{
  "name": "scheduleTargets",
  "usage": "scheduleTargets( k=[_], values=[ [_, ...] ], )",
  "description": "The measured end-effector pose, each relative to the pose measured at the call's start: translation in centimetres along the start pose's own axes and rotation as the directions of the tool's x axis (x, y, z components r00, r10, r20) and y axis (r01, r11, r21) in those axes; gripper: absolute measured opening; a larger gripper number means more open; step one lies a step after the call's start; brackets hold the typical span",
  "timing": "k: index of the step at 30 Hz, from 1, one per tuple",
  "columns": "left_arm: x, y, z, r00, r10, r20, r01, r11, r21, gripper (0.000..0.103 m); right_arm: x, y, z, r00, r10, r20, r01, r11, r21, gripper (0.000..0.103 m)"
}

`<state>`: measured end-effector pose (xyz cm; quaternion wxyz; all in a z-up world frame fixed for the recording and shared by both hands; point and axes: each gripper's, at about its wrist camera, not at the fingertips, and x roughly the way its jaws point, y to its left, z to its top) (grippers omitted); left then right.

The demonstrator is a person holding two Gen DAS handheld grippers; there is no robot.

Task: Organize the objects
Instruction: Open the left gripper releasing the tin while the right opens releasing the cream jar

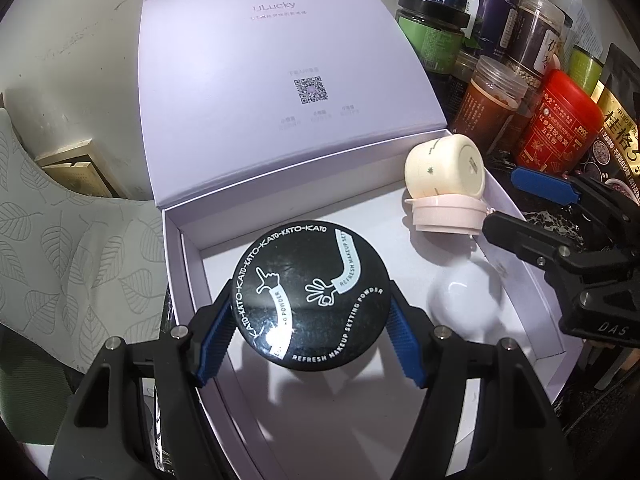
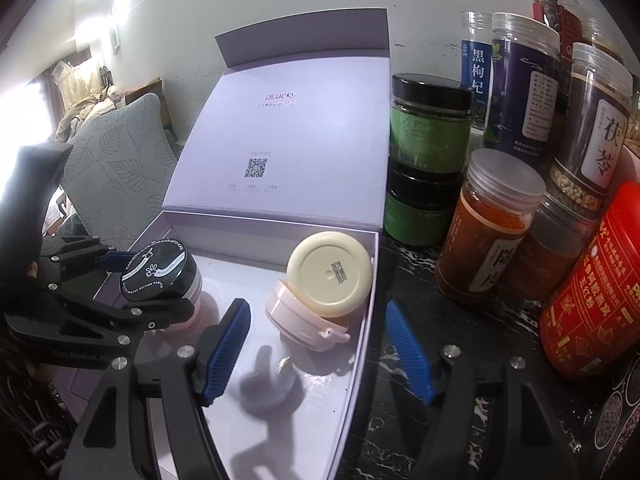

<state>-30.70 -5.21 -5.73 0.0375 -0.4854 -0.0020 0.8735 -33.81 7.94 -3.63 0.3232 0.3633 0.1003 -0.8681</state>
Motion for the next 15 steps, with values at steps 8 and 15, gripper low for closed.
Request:
scheduleTargets(
  k=[8, 15],
  values=[
    [-0.2, 0.2, 0.1, 1.0, 0.009, 0.01, -0.009, 1.0, 0.003, 0.068, -0.4, 0.2, 0.0, 1.0, -0.001, -0.005, 0.001, 1.0, -0.003, 0.072],
    [-1.6, -0.8, 0.2, 1.0, 0.02, 0.021, -0.02, 1.0, 0.0, 0.068, -1.3, 0.8, -0.1, 1.0, -0.025, -0.017, 0.025, 1.0, -0.004, 0.073]
  ],
)
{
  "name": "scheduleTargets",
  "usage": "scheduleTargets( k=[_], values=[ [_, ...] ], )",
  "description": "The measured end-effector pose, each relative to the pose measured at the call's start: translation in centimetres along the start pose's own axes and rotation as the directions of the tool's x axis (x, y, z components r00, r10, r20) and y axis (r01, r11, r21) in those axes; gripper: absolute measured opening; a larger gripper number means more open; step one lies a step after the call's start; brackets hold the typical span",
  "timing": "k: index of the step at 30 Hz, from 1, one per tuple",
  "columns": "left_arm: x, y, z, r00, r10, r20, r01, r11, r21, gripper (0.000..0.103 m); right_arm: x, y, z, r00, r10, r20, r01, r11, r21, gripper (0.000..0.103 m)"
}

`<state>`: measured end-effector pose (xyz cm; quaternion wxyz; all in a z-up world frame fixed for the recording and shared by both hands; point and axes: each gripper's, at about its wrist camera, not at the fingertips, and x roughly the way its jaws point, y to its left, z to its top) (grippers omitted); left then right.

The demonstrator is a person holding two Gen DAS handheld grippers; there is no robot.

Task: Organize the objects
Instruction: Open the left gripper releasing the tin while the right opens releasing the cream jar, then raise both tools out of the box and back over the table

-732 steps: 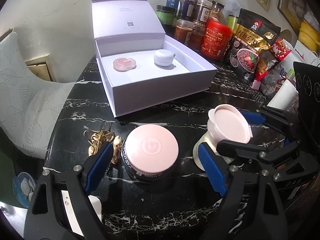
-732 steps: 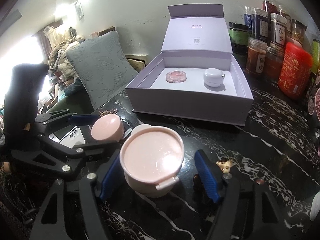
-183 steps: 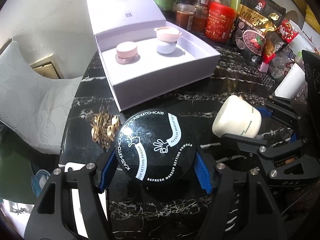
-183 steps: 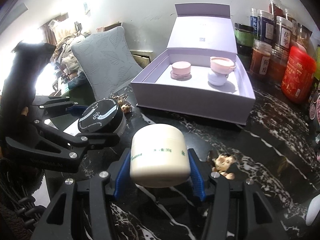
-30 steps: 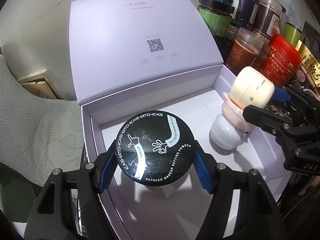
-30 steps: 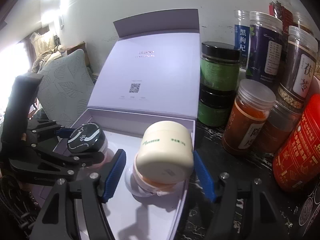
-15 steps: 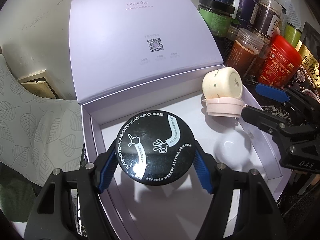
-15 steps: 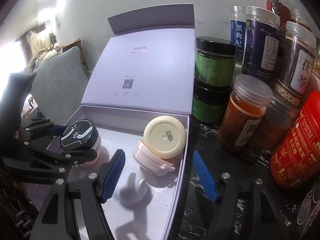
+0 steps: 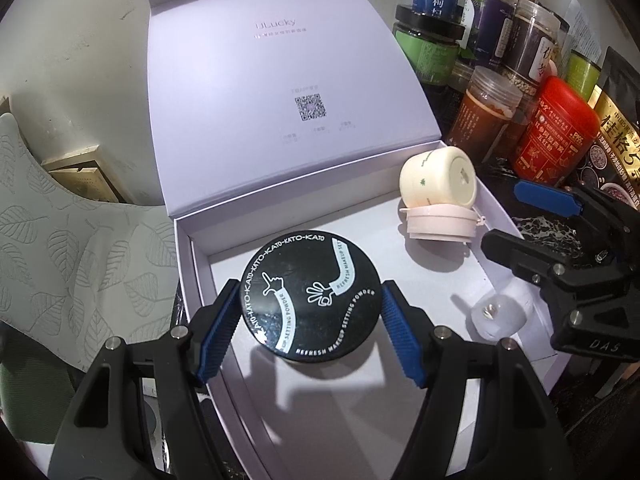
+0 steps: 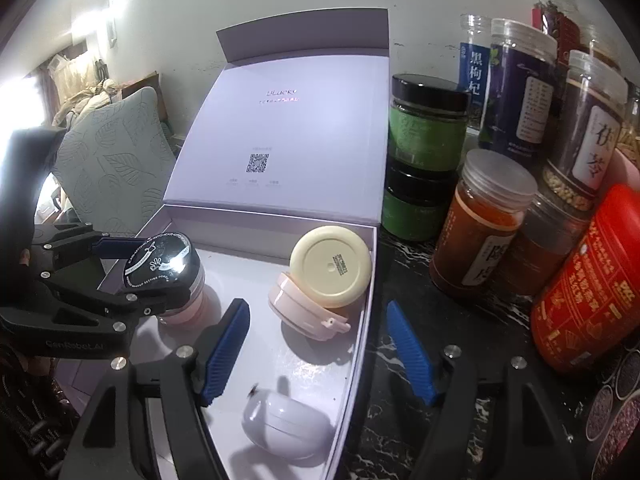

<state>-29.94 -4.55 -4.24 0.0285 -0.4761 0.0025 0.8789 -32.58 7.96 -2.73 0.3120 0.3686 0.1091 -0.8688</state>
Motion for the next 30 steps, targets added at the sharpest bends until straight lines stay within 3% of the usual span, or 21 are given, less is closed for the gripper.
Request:
scheduleTargets(
  k=[30],
  values=[
    [-12.7, -1.2, -2.7, 0.989, 0.023, 0.146, -0.025, 1.0, 0.012, 0.081, -10.5, 4.2, -0.8, 0.998, -0.034, 0.046, 0.036, 0.999, -0.027, 0.077]
  ],
)
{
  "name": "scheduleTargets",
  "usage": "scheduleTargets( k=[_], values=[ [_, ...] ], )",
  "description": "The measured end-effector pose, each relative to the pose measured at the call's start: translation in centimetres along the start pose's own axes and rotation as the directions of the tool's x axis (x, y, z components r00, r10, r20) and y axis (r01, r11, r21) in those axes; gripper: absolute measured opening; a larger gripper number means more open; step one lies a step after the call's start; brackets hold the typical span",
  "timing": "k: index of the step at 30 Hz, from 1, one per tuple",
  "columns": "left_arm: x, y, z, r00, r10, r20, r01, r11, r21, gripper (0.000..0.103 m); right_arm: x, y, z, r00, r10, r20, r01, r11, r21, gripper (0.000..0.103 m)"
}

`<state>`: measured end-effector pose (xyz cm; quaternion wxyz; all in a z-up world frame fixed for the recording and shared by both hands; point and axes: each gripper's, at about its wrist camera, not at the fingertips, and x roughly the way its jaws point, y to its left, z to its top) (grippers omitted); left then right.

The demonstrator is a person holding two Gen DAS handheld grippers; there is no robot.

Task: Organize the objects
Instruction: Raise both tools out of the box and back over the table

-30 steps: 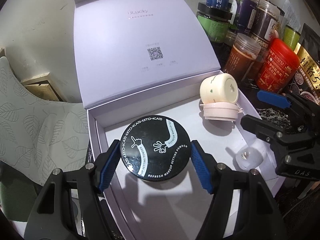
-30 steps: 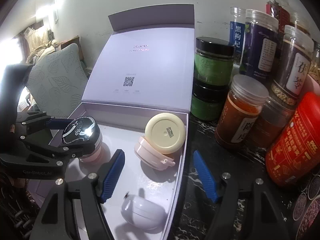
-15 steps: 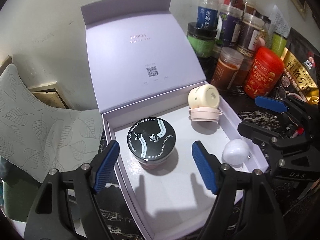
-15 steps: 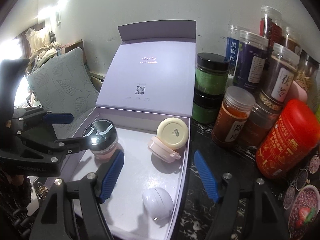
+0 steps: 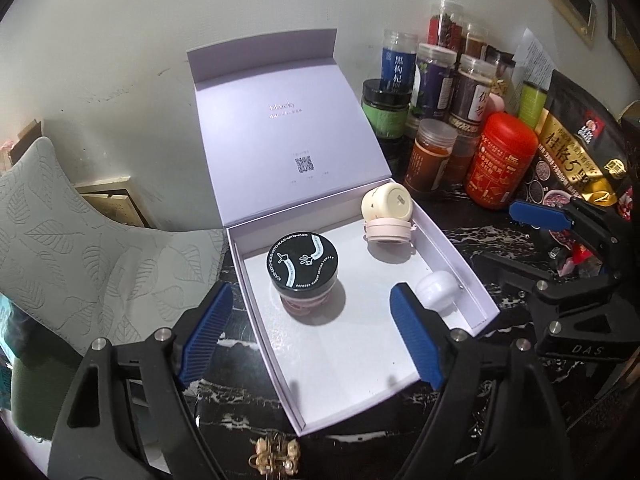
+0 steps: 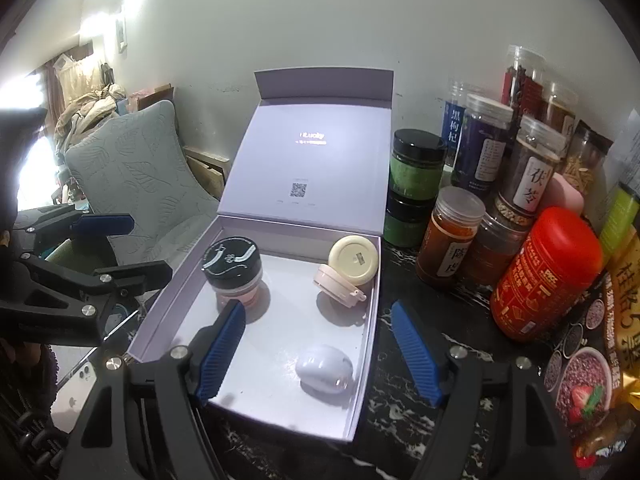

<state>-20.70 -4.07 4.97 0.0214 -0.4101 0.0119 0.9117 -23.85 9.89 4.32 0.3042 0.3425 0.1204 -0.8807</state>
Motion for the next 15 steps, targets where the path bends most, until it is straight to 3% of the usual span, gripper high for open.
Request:
scheduleTargets(
  k=[15],
  values=[
    [-5.6, 0.2, -2.3, 0.999, 0.008, 0.044, -0.008, 1.0, -0.013, 0.085, -5.2, 3.1, -1.4, 0.999, -0.008, 0.039, 0.009, 0.999, -0.032, 0.079]
  ],
)
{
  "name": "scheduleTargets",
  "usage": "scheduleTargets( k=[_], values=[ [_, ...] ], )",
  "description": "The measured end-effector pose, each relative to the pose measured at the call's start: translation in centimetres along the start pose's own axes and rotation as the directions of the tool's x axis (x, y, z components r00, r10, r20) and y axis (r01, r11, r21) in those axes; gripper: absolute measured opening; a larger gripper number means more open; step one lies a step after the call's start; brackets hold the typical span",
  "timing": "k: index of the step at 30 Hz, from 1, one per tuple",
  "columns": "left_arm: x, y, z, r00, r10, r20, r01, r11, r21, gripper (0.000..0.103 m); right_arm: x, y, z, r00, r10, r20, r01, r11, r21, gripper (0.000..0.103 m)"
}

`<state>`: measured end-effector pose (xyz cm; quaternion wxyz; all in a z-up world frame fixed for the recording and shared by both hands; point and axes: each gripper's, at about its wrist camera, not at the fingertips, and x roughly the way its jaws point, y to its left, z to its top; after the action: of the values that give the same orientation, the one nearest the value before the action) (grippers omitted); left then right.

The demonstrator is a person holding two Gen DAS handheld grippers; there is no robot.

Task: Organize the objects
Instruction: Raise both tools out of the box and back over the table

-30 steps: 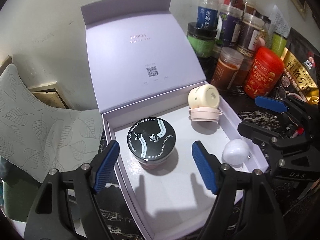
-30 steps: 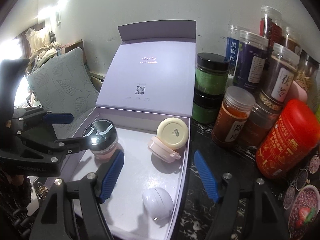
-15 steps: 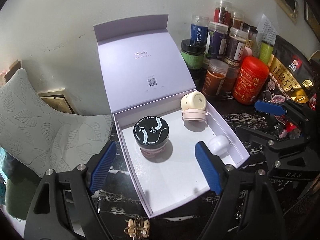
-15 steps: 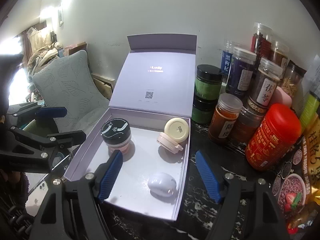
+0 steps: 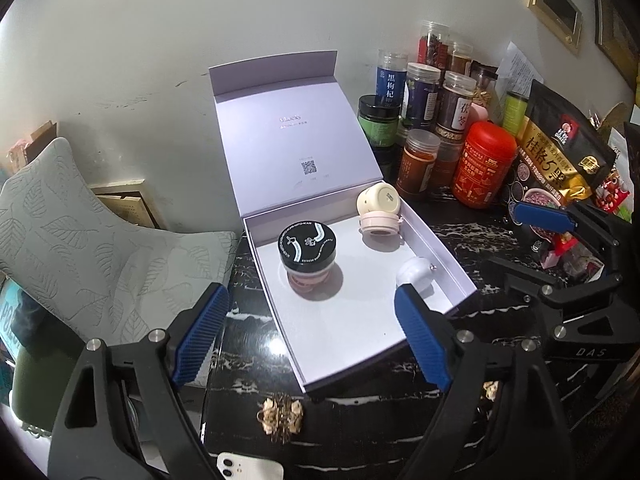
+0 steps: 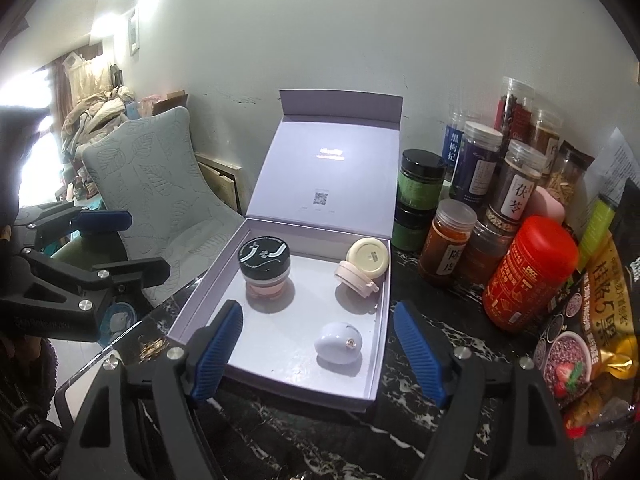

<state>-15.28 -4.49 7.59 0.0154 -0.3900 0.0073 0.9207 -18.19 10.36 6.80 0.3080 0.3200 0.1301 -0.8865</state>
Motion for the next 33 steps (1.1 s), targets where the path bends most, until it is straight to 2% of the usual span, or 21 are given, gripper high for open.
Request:
scheduleTargets(
  k=[14, 33],
  values=[
    [-2.0, -0.1, -2.7, 1.0, -0.001, -0.006, 0.001, 1.0, 0.002, 0.086, -1.8, 2.0, -2.6, 1.0, 0.0, -0.015, 0.0, 1.0, -0.008, 0.081],
    [1.4, -0.6, -7.2, 0.993, -0.035, -0.113, 0.034, 0.999, -0.016, 0.086, 0.8, 1.9, -7.9, 0.991, 0.004, -0.132, 0.004, 0.998, 0.059, 0.081]
  ],
)
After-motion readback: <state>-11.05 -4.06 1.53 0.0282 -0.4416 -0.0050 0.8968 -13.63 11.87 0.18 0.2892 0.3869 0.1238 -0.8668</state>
